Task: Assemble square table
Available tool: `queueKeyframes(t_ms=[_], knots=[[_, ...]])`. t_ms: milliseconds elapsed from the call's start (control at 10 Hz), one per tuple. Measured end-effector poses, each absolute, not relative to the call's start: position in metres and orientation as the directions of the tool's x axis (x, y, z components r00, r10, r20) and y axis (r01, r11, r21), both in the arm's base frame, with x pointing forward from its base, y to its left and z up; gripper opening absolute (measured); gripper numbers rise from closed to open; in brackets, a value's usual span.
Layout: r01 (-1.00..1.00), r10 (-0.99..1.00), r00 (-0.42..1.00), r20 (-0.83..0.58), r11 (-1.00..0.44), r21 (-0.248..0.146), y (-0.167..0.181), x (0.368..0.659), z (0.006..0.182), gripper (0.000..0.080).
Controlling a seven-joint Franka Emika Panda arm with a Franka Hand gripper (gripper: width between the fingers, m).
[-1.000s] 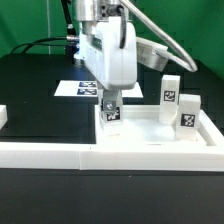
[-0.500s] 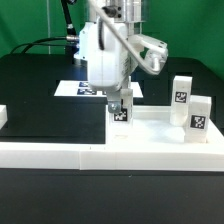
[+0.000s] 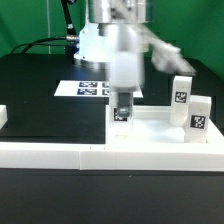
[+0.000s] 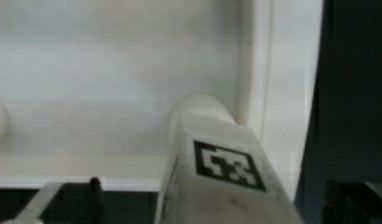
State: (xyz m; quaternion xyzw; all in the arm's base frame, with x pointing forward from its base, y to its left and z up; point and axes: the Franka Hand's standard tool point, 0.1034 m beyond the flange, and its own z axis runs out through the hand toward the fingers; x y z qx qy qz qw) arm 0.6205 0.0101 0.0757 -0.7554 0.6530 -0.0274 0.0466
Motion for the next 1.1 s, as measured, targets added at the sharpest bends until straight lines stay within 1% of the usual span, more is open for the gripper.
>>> queueKeyframes(t_ms=[100,200,400,500,600,700,800,1000,1100], knots=[[-0.982,-0.987,0.159,-0.017,-0.156,-0.104,0.008,0.619,0.074,0.0641],[-0.962,-0.967,0.253,-0.004,-0.251,-0.104,0.007,0.619,0.074,0.0641],[-0.920,-0.925,0.379,0.010,-0.378,-0.102,0.006,0.619,0.074,0.0648],[-0.877,-0.882,0.470,0.023,-0.470,-0.102,0.007,0.620,0.075,0.0649],[-0.764,-0.770,0.634,0.066,-0.638,-0.100,0.013,0.621,0.076,0.0649],[-0.649,-0.656,0.749,0.094,-0.755,-0.093,0.017,0.620,0.076,0.0649],[-0.548,-0.554,0.826,0.106,-0.833,-0.078,0.015,0.617,0.073,0.0649],[-0.458,-0.463,0.878,0.123,-0.886,-0.065,0.013,0.616,0.072,0.0649],[-0.433,-0.437,0.891,0.125,-0.899,-0.061,0.013,0.616,0.071,0.0526]])
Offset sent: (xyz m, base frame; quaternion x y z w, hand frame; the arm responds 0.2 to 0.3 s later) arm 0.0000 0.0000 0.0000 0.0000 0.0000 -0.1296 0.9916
